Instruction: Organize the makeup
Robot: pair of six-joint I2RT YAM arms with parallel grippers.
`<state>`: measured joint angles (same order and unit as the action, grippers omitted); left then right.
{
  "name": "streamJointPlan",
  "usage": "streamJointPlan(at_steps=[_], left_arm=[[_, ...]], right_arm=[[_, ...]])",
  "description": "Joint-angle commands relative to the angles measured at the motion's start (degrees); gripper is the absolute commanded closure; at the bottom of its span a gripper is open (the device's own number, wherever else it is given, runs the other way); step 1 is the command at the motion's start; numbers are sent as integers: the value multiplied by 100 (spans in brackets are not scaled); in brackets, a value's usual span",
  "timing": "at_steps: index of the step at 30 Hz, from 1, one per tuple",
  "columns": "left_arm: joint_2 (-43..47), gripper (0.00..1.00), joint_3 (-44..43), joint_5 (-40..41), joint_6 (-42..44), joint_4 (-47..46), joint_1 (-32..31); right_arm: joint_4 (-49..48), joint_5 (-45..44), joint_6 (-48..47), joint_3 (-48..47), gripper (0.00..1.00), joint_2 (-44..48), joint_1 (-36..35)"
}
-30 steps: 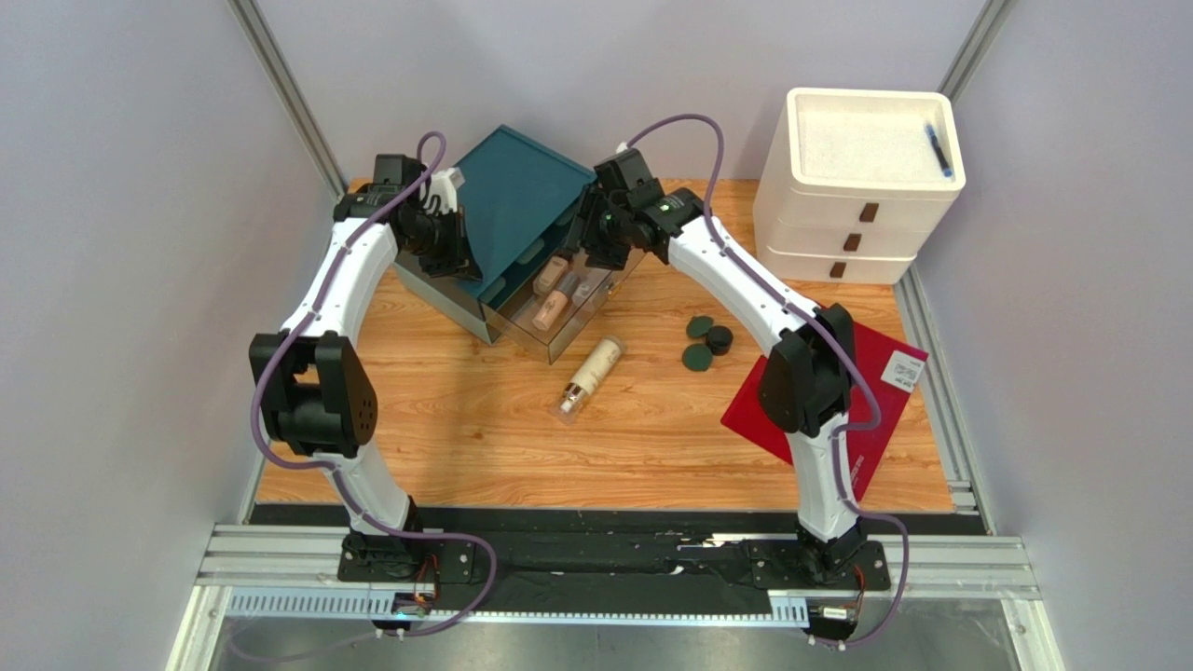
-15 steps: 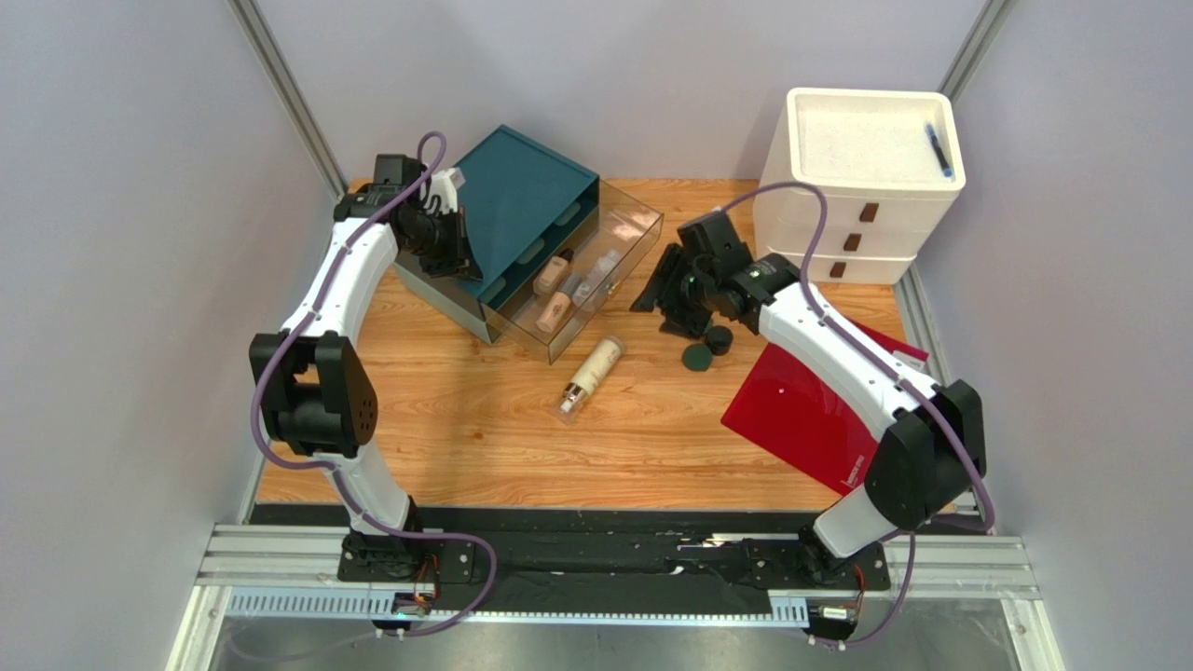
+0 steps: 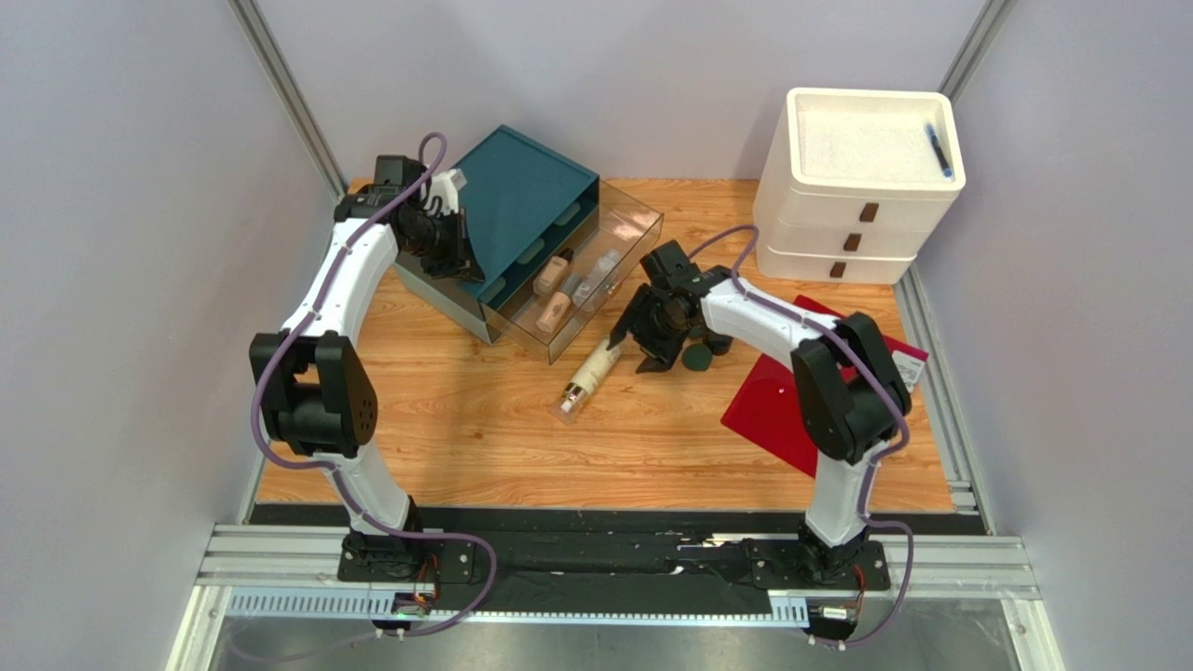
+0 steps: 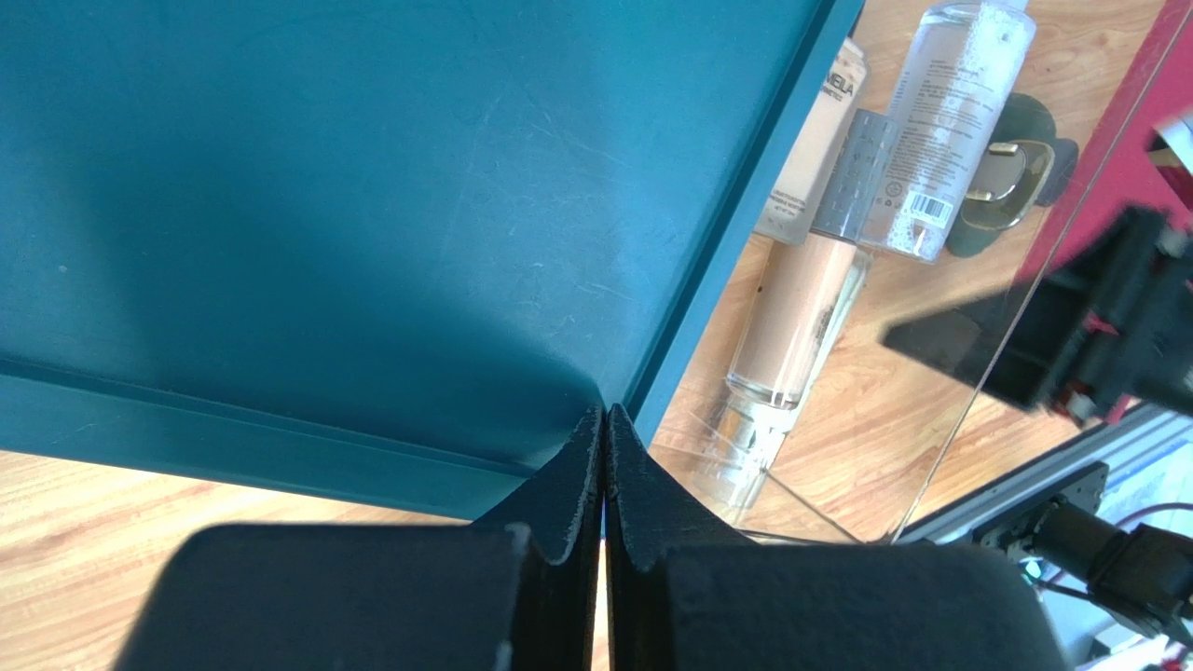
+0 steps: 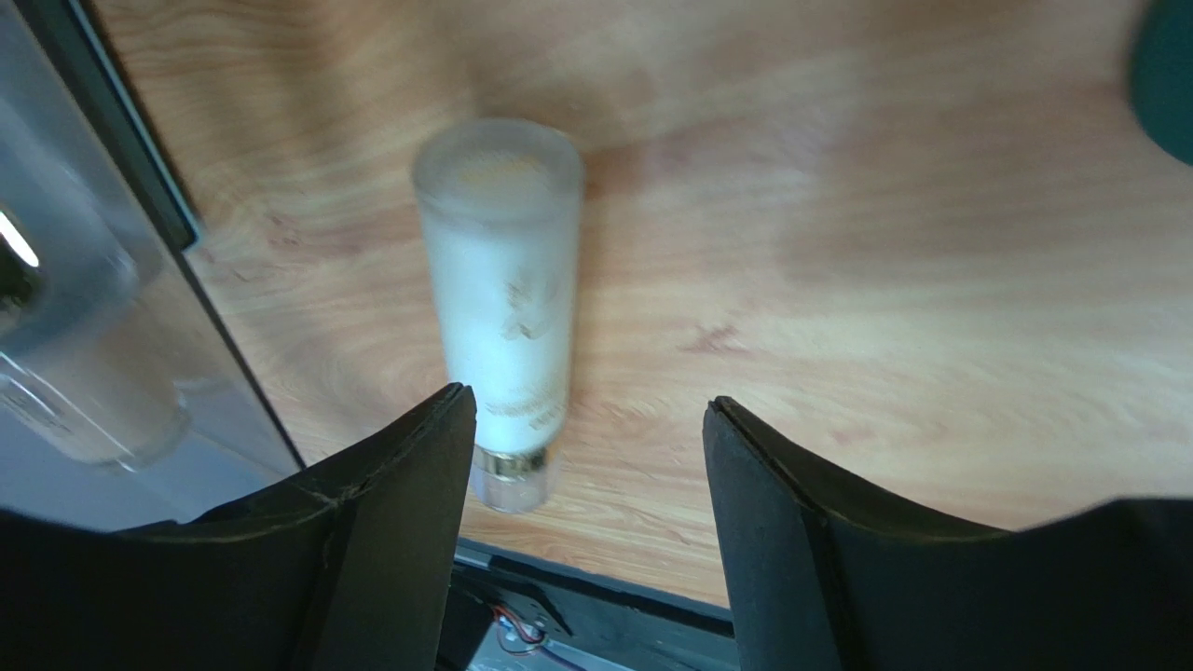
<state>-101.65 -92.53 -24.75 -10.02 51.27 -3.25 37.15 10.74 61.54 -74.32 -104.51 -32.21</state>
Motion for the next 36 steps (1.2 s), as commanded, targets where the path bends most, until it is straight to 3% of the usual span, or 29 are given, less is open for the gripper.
streamJointPlan(at_steps=[1, 10, 21, 25, 26, 27, 29, 30, 36], left_arm=[[-532, 100, 561, 744, 360, 1263, -62], [-523, 100, 552, 805, 378, 1281, -62], [-602, 100, 534, 832, 378, 1289, -62], [-620, 100, 517, 840, 378, 1298, -62], [-620, 100, 517, 841, 378, 1307, -62], [-620, 100, 517, 849, 369, 1298, -62], [-628, 100, 526, 841, 369, 1298, -62], [-620, 100, 526, 841, 369, 1307, -62], [-611, 100, 552, 867, 360, 1289, -62]], right_arm=[[-322, 314, 69, -933, 35, -613, -22], [82, 429, 16, -1576, 35, -1414, -31], [-67, 596, -159, -733, 39, -1344, -128], [20, 640, -335, -540, 51, -1370, -137], [82, 622, -388, -513, 58, -1344, -137], [134, 587, -510, -478, 75, -1318, -137], [196, 543, -599, -355, 88, -1169, -137], [231, 482, -669, -320, 99, -1099, -119], [583, 51, -1046, -284, 100, -378, -128]])
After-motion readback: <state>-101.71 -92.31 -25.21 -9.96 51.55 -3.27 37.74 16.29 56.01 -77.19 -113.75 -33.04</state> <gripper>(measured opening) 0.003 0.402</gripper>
